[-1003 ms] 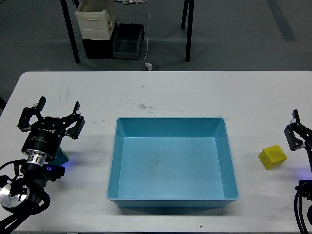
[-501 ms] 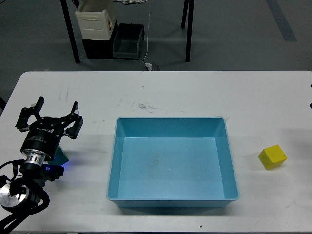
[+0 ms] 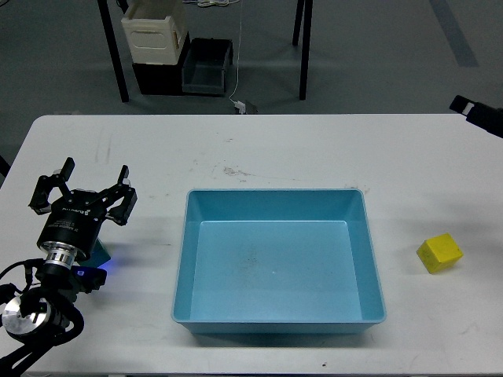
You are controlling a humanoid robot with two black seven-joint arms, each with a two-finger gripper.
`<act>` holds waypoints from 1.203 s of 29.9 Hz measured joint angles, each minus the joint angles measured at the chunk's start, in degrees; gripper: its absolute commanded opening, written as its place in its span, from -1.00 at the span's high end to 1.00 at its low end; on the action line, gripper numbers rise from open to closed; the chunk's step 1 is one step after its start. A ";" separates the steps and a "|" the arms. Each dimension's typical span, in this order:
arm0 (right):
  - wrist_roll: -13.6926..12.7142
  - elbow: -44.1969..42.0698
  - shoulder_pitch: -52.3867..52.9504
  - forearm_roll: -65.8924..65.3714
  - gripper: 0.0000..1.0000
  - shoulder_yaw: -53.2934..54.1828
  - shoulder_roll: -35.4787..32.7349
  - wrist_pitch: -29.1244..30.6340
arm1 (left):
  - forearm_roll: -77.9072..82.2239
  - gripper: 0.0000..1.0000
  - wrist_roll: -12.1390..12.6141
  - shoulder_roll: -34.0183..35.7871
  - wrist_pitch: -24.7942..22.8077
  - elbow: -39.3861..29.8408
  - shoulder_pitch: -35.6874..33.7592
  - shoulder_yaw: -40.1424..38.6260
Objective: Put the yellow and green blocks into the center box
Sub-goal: 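Lower the right gripper onto the yellow cube and close it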
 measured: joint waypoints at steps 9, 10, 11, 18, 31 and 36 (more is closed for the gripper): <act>1.68 0.22 18.28 -8.95 -0.99 -33.22 -4.90 0.12 | 0.00 -1.00 0.00 -0.98 -0.07 0.66 -0.01 0.00; 1.68 0.19 18.53 -9.30 -0.99 -34.90 -4.92 0.14 | 0.00 -1.00 0.00 -1.02 -0.07 0.70 -0.01 0.00; 1.69 0.14 18.55 -9.56 -0.99 -36.26 -4.93 0.16 | 0.00 -1.00 0.00 -1.05 -0.07 0.80 -0.01 0.00; 1.69 -0.39 18.47 -13.41 -0.99 -41.89 -4.55 0.47 | 0.00 -1.00 0.00 -1.08 -0.08 1.37 -0.03 0.00; 1.68 -5.31 18.75 -15.39 -0.93 -42.33 0.22 6.83 | -0.08 -1.00 0.00 -1.11 -0.16 1.66 -0.01 -0.04; 1.68 -5.87 18.67 -15.14 -0.93 -42.37 1.85 6.85 | -0.08 -1.00 0.00 -1.09 -0.17 1.80 0.00 0.01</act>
